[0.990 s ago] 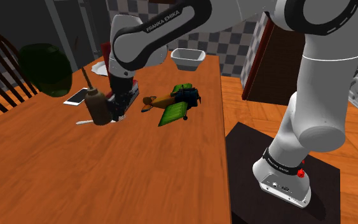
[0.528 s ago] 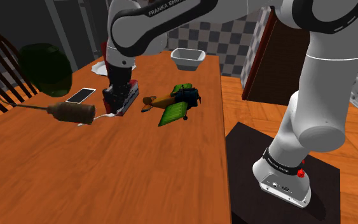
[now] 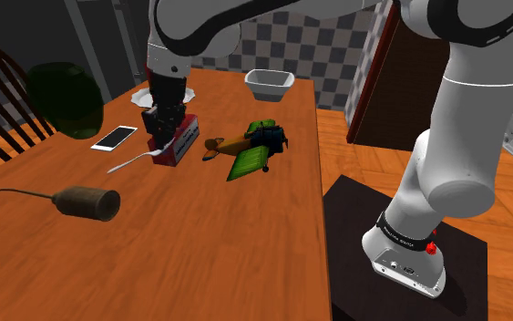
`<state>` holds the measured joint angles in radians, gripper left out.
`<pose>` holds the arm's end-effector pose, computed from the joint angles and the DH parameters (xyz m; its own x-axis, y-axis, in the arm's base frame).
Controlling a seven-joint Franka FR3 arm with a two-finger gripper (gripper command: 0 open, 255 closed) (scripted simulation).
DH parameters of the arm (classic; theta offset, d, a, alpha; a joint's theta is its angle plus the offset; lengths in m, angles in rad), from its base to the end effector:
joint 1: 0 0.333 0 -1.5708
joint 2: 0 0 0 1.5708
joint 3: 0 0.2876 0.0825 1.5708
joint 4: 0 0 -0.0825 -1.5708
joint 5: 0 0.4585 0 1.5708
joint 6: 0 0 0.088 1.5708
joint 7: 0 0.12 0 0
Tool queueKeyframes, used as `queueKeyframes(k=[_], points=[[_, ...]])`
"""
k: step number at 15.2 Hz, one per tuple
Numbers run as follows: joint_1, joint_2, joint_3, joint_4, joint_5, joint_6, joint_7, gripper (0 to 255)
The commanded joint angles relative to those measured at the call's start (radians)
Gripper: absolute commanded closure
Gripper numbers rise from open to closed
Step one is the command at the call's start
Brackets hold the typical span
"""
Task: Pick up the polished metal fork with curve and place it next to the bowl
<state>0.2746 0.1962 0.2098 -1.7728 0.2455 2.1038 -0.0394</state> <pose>0.6112 0.3318 0.3952 0.9175 0.3761 0.1297 0.3975 -0.8804 -0.2587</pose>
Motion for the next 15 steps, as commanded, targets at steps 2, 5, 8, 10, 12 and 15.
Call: queueKeyframes(k=[2, 5, 8, 10, 12, 15], points=[[-0.001, -0.010, -0.001, 0.029, -0.003, -0.038, 0.009, 255], [-0.002, -0.016, -0.001, 0.060, -0.006, -0.075, 0.018, 255], [-0.016, -0.039, -0.009, 0.057, 0.001, -0.100, -0.001, 255], [-0.044, -0.075, -0.025, 0.014, 0.017, -0.104, -0.049, 255], [-0.070, -0.107, -0.043, -0.024, 0.031, -0.110, -0.098, 255], [-0.107, -0.148, -0.074, -0.070, 0.047, -0.124, -0.169, 255]])
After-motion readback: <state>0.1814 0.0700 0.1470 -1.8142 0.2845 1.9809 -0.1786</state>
